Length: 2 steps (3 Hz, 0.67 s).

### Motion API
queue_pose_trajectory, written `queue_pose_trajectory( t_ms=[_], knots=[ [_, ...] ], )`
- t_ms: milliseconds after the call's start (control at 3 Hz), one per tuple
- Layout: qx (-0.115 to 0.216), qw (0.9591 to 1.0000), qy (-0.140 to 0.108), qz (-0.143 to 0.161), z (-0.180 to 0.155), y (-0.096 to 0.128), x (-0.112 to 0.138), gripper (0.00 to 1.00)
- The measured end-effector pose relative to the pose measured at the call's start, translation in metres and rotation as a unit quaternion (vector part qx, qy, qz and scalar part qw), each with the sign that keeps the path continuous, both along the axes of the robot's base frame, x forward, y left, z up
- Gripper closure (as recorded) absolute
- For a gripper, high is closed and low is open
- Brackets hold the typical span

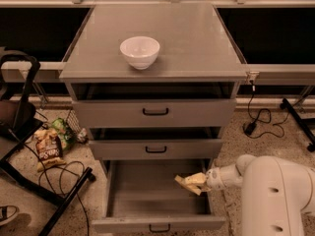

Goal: Place sponge into bottom drawer

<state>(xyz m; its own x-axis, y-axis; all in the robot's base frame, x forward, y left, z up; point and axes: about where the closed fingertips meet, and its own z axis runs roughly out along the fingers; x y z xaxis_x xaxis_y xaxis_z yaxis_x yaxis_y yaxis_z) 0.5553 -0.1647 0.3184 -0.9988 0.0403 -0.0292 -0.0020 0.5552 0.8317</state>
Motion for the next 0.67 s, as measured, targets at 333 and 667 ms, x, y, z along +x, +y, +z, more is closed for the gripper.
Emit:
queue_pose_trajectory(
  t_ms=[333,667],
  knots=[
    [0.001,0.9999,0.011,0.014,-0.047,0.036,-0.004,1.0],
    [0.009,0.9998,0.02,-0.001,-0.102,0.065,-0.014,1.0]
  ],
)
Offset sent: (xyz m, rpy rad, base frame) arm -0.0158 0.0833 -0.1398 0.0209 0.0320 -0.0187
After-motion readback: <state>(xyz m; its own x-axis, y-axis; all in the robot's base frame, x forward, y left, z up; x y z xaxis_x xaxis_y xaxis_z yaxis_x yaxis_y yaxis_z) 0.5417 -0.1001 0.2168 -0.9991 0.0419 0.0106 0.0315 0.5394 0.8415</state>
